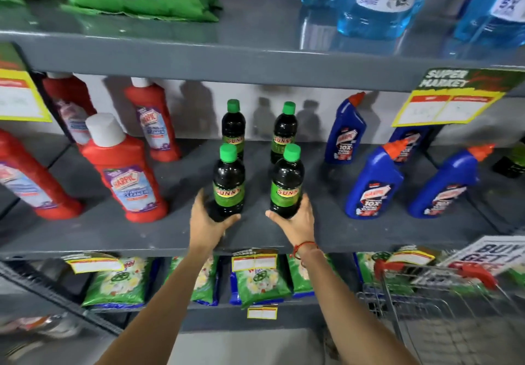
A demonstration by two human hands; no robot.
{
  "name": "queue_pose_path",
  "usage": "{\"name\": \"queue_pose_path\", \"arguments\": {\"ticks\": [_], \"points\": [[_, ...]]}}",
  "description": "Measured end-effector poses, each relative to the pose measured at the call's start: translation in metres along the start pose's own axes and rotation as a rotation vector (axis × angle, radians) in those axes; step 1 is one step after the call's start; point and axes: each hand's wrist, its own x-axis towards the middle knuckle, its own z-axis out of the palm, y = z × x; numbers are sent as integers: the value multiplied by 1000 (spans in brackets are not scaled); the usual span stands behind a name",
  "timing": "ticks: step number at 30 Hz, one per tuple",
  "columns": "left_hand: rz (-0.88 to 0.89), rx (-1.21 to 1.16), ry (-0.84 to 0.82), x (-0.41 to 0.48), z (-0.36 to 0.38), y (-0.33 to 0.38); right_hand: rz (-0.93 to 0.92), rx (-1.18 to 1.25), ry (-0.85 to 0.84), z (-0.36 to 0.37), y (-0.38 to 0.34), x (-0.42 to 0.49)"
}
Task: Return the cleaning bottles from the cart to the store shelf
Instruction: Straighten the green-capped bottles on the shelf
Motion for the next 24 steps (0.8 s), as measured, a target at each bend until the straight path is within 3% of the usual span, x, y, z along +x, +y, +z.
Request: {"name": "queue_pose_path", "arguments": {"ticks": [19,24], "points": [[49,76,-31,8,2,-1,-43,-61,104,7,5,3],[13,-66,-4,-9,-33,-12,-42,45,365,24,-4,-40]]}}
